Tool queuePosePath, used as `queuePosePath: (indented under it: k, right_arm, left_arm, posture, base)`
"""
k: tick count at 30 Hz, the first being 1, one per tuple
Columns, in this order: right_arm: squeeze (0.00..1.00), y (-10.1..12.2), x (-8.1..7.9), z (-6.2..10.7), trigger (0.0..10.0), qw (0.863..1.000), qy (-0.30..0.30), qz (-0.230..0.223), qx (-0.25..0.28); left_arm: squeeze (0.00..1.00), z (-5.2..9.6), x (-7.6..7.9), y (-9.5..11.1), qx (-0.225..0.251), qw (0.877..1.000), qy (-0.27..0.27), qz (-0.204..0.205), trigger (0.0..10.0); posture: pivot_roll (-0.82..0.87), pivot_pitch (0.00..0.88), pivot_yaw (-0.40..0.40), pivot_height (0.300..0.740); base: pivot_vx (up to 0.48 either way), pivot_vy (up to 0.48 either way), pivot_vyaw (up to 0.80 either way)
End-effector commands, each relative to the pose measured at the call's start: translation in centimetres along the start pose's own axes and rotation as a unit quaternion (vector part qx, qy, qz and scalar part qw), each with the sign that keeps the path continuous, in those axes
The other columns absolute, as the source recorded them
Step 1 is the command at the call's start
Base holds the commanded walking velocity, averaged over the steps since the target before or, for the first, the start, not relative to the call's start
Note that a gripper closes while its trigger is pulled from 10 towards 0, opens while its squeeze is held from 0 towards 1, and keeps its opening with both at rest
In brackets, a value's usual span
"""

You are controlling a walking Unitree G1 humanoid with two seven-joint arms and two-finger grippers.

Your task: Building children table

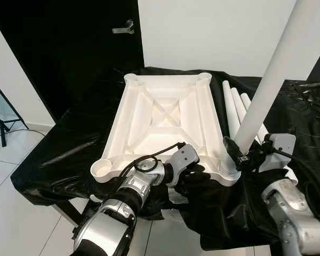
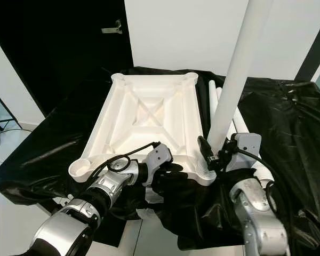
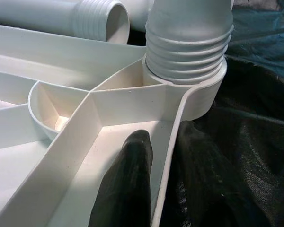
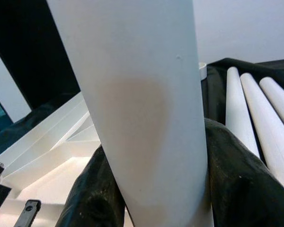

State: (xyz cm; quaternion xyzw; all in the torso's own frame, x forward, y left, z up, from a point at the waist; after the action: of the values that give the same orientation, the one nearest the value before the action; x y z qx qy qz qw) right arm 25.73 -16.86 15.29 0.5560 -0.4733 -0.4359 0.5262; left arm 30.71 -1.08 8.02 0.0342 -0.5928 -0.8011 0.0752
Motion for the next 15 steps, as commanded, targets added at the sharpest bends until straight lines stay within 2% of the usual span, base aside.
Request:
queuePosePath:
  k: [1, 6, 7, 9, 10, 11, 12, 15]
  right_arm:
    - [0.0, -4.67, -0.46, 0.25, 10.0, 0.994, -0.022, -0.048, -0.097]
    - [0.0, -4.45, -0.64, -0.05, 10.0, 0.996, -0.022, -0.031, -0.086]
    - [1.0, -4.36, -0.77, -0.13, 10.0, 0.997, -0.018, -0.021, -0.077]
    - [1.0, -4.24, -0.84, -0.17, 10.0, 0.997, -0.014, -0.007, -0.07]
    - [0.3, -4.08, -0.88, -0.18, 10.0, 0.998, -0.008, 0.014, -0.065]
    - [0.3, -4.08, -0.88, -0.18, 10.0, 0.998, -0.008, 0.014, -0.065]
    - [0.0, -3.94, -0.88, -0.16, 10.0, 0.998, -0.003, 0.029, -0.061]
    - [0.0, -3.86, -0.66, 0.01, 10.0, 0.997, 0.004, 0.055, -0.054]
  left_arm:
    - [0.0, -0.3, 2.28, -1.48, -0.015, 0.994, -0.1, 0.028, 10.0]
    - [0.0, -0.13, 2.17, -1.54, -0.018, 0.995, -0.099, 0.028, 10.0]
    - [0.0, -0.1, 2.12, -1.52, -0.018, 0.995, -0.098, 0.027, 10.0]
    - [0.0, -0.12, 2.11, -1.49, -0.018, 0.995, -0.097, 0.027, 10.0]
    - [0.0, -0.17, 2.14, -1.48, -0.017, 0.995, -0.096, 0.027, 10.0]
    - [0.0, -0.17, 2.14, -1.48, -0.017, 0.995, -0.096, 0.027, 10.0]
    - [0.0, -0.21, 2.17, -1.48, -0.016, 0.995, -0.096, 0.027, 10.0]
    - [0.0, -0.3, 2.29, -1.54, -0.015, 0.995, -0.096, 0.028, 10.0]
  posture:
    - [0.12, 0.0, 0.06, 0.74]
    - [0.12, 0.0, 0.062, 0.74]
    - [0.12, 0.0, 0.061, 0.74]
    - [0.12, 0.0, 0.059, 0.74]
    - [0.12, 0.0, 0.055, 0.74]
    - [0.12, 0.0, 0.055, 0.74]
    - [0.12, 0.0, 0.054, 0.74]
    - [0.11, 0.0, 0.047, 0.74]
  base:
    - [0.0, 0.0, 0.0]
    - [0.0, 0.0, 0.0]
    - [0.0, 0.0, 0.0]
    - [0.0, 0.0, 0.0]
    - [0.0, 0.0, 0.0]
    - [0.0, 0.0, 0.0]
    - [0.0, 0.0, 0.0]
    - [0.0, 0.0, 0.0]
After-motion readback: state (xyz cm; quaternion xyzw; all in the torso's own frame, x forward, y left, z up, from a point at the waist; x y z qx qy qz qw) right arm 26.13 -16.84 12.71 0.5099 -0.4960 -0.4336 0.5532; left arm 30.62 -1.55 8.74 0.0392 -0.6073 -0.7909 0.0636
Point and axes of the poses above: a point about 5 cm out from each wrist's last joint towards the gripper, its own z axis pointing back from the gripper into the wrist, its own y axis along the axis of the wrist's last joint, x = y × z, the point moved 2 cm from there along -z, pointing out of the wrist towards the gripper, and after that the axes turned 5 degrees about z, right-handed, at the moved point
